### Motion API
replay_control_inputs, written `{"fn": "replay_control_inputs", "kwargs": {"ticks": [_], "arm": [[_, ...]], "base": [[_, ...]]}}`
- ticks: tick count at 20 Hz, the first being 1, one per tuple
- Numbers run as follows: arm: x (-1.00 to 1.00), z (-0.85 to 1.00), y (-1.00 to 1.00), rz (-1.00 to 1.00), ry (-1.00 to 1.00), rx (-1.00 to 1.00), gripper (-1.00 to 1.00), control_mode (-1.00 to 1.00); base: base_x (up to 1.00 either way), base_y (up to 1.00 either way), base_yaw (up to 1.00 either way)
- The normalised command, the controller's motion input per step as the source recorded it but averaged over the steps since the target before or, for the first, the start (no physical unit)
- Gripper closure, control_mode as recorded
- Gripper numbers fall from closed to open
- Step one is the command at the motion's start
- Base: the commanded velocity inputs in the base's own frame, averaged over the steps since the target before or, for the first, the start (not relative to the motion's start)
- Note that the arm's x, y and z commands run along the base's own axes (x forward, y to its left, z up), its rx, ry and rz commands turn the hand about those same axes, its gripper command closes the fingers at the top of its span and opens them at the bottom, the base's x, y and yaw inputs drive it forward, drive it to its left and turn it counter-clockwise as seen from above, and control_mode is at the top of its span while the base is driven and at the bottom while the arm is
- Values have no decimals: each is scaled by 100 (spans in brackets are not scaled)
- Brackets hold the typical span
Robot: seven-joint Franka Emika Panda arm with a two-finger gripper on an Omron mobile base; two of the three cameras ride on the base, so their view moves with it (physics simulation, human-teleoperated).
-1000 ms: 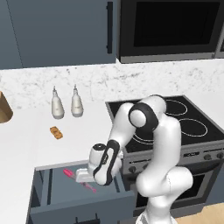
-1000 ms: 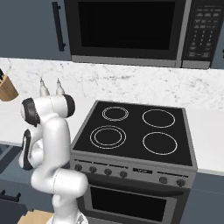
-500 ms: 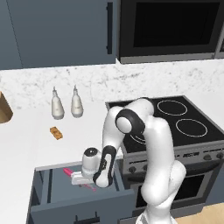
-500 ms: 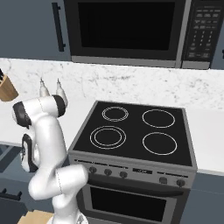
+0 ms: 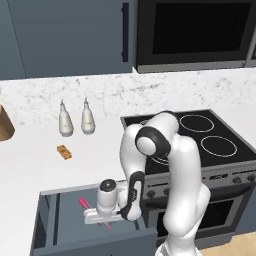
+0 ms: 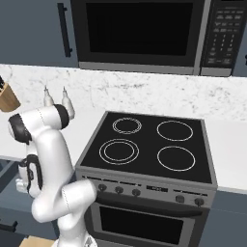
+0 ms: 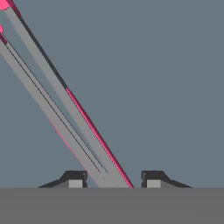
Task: Pick the tongs from the drawer and place it on the counter.
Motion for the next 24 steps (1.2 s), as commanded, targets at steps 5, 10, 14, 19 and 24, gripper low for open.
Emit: {"fn": "replay_control_inputs", "kwargs": {"ticks": [5,10,14,19,24], "arm": [[-13,46,0,12,4,0,100,-100],[-2,98,0,16,0,0,100,-100],[-37,100,0,23,0,-4,100,-100],[-8,100,6,31,-2,-7,100,-100],[-21,100,9,39,-15,-11,100,-100]], "base": [[0,0,0],[0,0,0],[0,0,0],[0,0,0],[0,0,0]]}}
